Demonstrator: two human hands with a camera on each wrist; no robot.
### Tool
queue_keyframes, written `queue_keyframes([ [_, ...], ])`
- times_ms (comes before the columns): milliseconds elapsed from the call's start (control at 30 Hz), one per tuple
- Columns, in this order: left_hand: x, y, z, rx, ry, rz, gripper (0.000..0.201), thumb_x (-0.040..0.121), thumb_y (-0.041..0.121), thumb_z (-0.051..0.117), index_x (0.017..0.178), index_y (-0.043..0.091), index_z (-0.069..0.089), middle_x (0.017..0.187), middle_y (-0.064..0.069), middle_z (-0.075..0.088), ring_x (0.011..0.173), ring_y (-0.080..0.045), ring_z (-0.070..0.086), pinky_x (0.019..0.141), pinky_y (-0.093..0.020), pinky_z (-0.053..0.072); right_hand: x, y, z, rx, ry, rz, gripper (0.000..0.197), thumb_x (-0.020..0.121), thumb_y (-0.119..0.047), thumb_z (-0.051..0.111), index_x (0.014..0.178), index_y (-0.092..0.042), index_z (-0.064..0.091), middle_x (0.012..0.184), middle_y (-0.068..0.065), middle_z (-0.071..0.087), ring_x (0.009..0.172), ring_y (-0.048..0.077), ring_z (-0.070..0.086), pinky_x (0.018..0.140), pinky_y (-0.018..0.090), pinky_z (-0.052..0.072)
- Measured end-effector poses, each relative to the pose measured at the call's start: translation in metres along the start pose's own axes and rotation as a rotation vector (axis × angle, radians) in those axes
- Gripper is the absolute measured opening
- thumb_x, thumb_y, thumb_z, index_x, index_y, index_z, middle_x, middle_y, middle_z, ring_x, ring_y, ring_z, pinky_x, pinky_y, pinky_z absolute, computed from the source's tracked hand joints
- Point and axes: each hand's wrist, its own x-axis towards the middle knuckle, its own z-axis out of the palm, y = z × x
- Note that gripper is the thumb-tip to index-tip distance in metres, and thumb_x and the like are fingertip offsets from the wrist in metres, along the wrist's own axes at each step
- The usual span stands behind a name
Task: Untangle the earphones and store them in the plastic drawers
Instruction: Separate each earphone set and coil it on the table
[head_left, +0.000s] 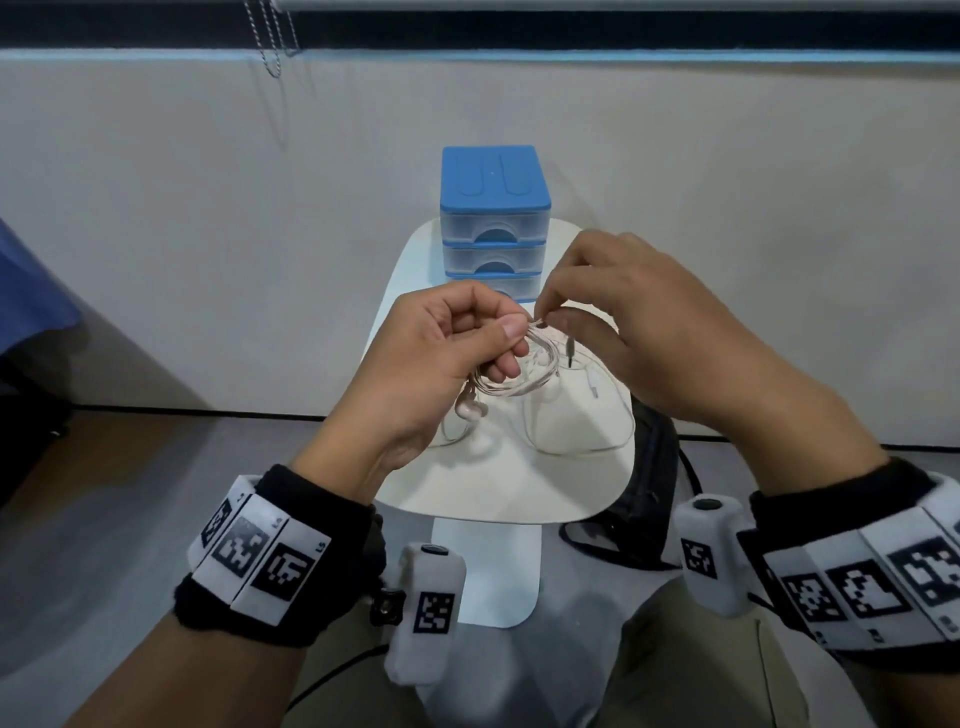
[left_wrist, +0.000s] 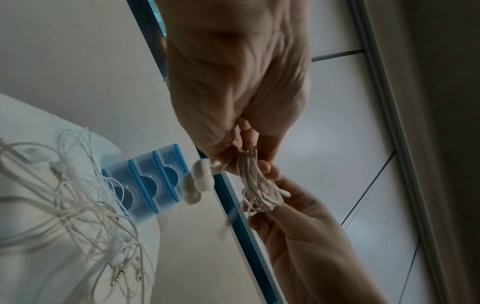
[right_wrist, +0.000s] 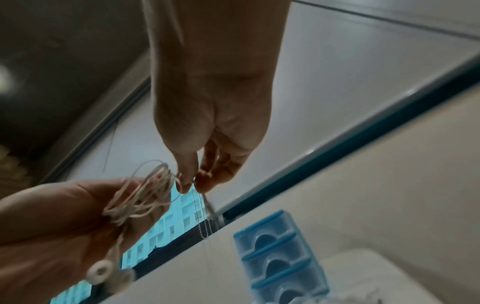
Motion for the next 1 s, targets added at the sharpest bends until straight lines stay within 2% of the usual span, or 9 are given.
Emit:
queue_keyframes([
  [100, 0.001, 0.002, 0.0, -0.056, 0.009, 0.0, 0.01, 0.095, -0.001, 0.065, 0.088, 0.005, 0.069, 0.071, -0.003, 0.068, 0.059, -0.01, 0.058, 0.059, -0.018, 0.048, 0.002, -0.002, 0.015, 0.231, 0.176, 0.034, 0.009, 0.094, -0.018, 0.068, 0.095, -0.017, 0.077, 0.089, -0.001, 0.063, 0.075, 0.014, 0.056, 0.07, 0.033, 0.047],
  [233, 0.001, 0.002, -0.001, -0.058, 0.056, 0.047, 0.013, 0.096, -0.002, 0.064, 0.087, 0.008, 0.067, 0.072, -0.004, 0.069, 0.059, -0.009, 0.059, 0.061, -0.019, 0.049, 0.005, -0.014, 0.023, 0.767, 0.13, 0.325, 0.01, 0.095, -0.008, 0.069, 0.093, -0.01, 0.079, 0.086, 0.009, 0.077, 0.079, 0.028, 0.074, 0.077, 0.041, 0.059],
  [333, -0.001, -0.003, -0.001, 0.023, 0.087, 0.091, 0.015, 0.098, -0.002, 0.063, 0.088, 0.009, 0.064, 0.078, -0.007, 0.069, 0.065, -0.013, 0.063, 0.065, -0.023, 0.05, 0.005, -0.019, 0.022, 1.125, 0.098, 0.498, 0.015, 0.095, 0.006, 0.061, 0.1, 0.002, 0.074, 0.088, 0.02, 0.074, 0.08, 0.029, 0.071, 0.082, 0.04, 0.057],
  [467, -0.004, -0.004, -0.001, 0.099, 0.092, 0.1, 0.016, 0.1, 0.002, 0.062, 0.086, 0.011, 0.061, 0.074, 0.002, 0.065, 0.061, -0.012, 0.058, 0.062, -0.025, 0.049, 0.004, -0.023, 0.025, 1.097, 0.045, 0.493, 0.026, 0.089, 0.003, 0.073, 0.111, -0.008, 0.063, 0.076, 0.009, 0.071, 0.074, 0.024, 0.068, 0.082, 0.046, 0.054],
  [533, -0.005, -0.002, -0.002, 0.105, 0.085, 0.097, 0.016, 0.1, 0.004, 0.063, 0.086, 0.012, 0.061, 0.071, 0.002, 0.063, 0.056, -0.01, 0.054, 0.057, -0.025, 0.047, 0.004, -0.023, 0.024, 1.174, 0.02, 0.522, 0.03, 0.09, 0.007, 0.07, 0.107, -0.013, 0.055, 0.072, 0.008, 0.071, 0.071, 0.022, 0.067, 0.075, 0.038, 0.049],
  [633, -0.006, 0.002, -0.006, 0.11, 0.048, 0.114, 0.015, 0.1, 0.007, 0.065, 0.088, 0.013, 0.059, 0.069, 0.005, 0.062, 0.054, -0.011, 0.047, 0.05, -0.029, 0.041, 0.003, -0.024, 0.02, 1.358, -0.059, 0.578, 0.033, 0.092, 0.005, 0.062, 0.105, -0.02, 0.045, 0.076, 0.006, 0.071, 0.066, 0.015, 0.062, 0.065, 0.032, 0.031],
  [733, -0.009, 0.006, -0.006, 0.147, 0.019, 0.155, 0.013, 0.1, 0.008, 0.064, 0.089, 0.01, 0.057, 0.076, 0.006, 0.069, 0.055, -0.01, 0.047, 0.049, -0.039, 0.038, 0.003, -0.022, 0.016, 1.539, -0.129, 0.614, 0.031, 0.089, 0.001, 0.061, 0.101, -0.024, 0.047, 0.084, 0.002, 0.068, 0.069, 0.014, 0.059, 0.064, 0.033, 0.028],
  [867, -0.008, 0.006, -0.007, 0.215, 0.01, 0.207, 0.012, 0.101, 0.007, 0.064, 0.092, 0.004, 0.057, 0.079, 0.009, 0.072, 0.06, -0.006, 0.053, 0.051, -0.029, 0.041, 0.003, -0.023, 0.016, 1.625, -0.212, 0.602, 0.027, 0.084, -0.014, 0.069, 0.099, -0.025, 0.05, 0.091, 0.002, 0.061, 0.08, 0.015, 0.056, 0.064, 0.031, 0.033],
  [1000, -0.008, 0.002, -0.008, 0.253, 0.033, 0.221, 0.007, 0.1, 0.003, 0.063, 0.094, 0.007, 0.064, 0.075, 0.002, 0.063, 0.06, -0.001, 0.05, 0.055, -0.012, 0.043, 0.004, -0.026, 0.02, 1.573, -0.215, 0.555, 0.04, 0.083, -0.004, 0.071, 0.113, -0.02, 0.049, 0.103, 0.014, 0.057, 0.085, 0.019, 0.057, 0.069, 0.032, 0.038],
])
